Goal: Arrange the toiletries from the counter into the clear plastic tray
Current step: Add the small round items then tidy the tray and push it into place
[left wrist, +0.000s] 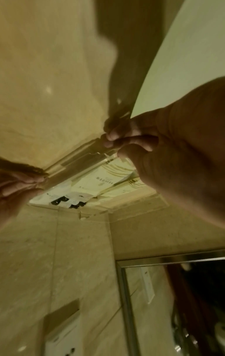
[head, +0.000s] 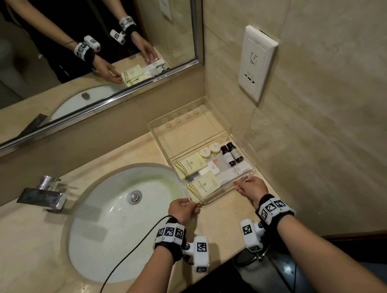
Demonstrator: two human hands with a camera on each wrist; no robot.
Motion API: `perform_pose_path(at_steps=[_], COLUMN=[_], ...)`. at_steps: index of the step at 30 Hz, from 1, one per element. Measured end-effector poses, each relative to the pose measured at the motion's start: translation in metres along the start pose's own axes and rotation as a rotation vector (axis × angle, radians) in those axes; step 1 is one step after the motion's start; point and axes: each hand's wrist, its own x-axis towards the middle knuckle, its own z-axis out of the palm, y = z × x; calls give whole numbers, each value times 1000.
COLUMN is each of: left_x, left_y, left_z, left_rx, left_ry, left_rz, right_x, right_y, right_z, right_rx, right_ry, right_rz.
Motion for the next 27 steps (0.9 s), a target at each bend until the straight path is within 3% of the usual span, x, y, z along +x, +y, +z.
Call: perform_pose_path(at_steps=[10, 19, 27], left_x=[3, -2, -5], left_y=[3, 7, 2], left_z=[4, 9, 7], left_rx=[-120, -420, -443], left_ry=[72, 57, 62], left_rz=[65, -38, -28], right_x=[1, 7, 3], right_y=[-4, -7, -20], right_z=[5, 14, 14], right_rx=[181, 251, 317], right_ry=[-34, -20, -13], right_rz=[-28, 30, 51])
